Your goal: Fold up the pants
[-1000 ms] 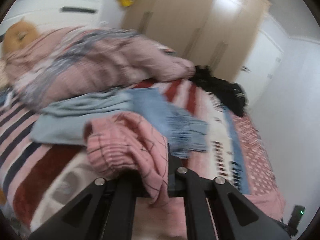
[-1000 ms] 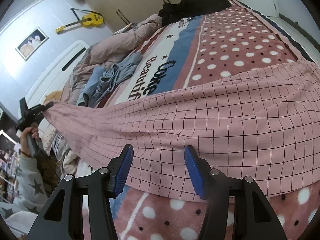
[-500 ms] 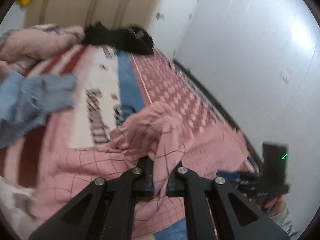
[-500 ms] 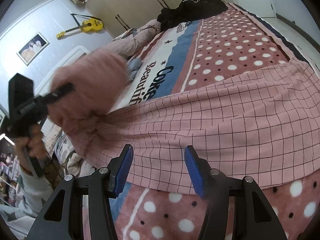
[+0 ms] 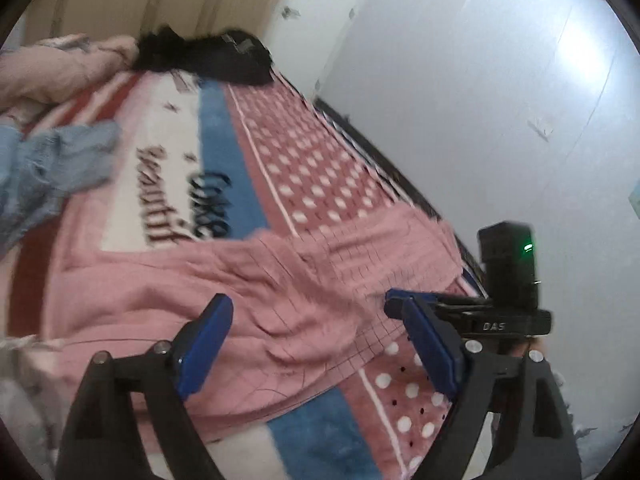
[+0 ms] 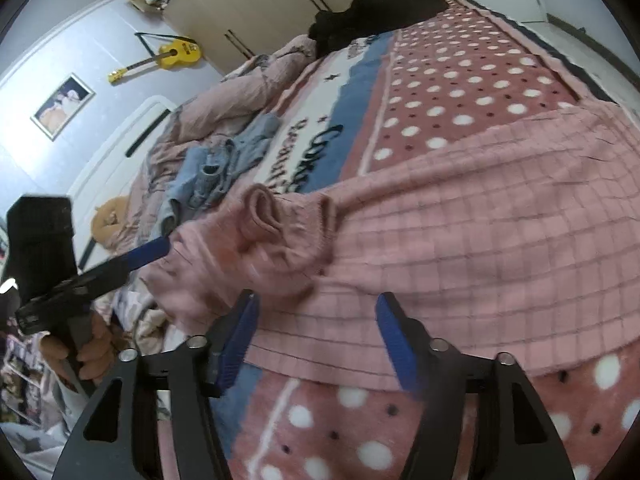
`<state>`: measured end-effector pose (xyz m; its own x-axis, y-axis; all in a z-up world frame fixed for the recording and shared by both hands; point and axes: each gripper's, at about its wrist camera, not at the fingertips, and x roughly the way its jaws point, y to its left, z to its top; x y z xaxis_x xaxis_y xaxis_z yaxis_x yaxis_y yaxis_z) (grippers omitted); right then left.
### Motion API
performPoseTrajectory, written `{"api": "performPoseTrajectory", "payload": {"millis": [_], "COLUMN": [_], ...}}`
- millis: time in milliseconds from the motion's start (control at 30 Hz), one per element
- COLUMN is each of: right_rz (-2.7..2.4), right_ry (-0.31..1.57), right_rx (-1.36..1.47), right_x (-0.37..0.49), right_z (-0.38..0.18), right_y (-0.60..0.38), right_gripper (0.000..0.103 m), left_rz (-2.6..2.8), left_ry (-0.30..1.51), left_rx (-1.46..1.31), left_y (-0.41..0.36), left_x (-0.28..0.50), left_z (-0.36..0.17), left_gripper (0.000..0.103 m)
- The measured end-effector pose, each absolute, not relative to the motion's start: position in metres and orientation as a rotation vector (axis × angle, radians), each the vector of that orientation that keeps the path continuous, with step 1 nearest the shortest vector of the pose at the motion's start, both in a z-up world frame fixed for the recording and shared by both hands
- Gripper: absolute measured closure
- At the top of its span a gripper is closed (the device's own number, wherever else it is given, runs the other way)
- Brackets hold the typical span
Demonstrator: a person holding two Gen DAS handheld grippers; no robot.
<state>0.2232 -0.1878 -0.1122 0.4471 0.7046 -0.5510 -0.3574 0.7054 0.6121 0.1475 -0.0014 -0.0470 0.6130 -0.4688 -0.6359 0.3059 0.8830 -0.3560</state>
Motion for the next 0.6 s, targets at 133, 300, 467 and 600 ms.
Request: {"api": "performPoseTrajectory", "payload": {"millis": [133, 300, 467, 600], "right_rz": [0.794, 0.745, 0.640, 0.595], "right_ry": [0.920, 0.983, 0.970, 0.917], "right_rx": [0.519, 0.417, 0.249, 0.310], "right_x": [0.236, 0.255, 0.262, 0.265], "right_z": [-0.113, -0.120, -0.119, -0.112], "right_y": [-0.163, -0.119, -0.090, -0.111], "right_gripper": [0.013, 0.011, 0.094, 0.092], "left_rz": [-0.271, -0.160, -0.154, -0.188], "left_ry": [0.736, 0.763, 0.773, 0.779], "left_rx": [-0.210, -0.268, -0.299, -0.276], "left_y": [0.042, 0.084, 0.095, 0.087], "left_x": [0.133, 0.126, 0.127, 0.130], "left_z": [-0.035, -0.052, -0.072, -0.084], "left_gripper": [0.018, 0.018, 0.018, 0.018]}}
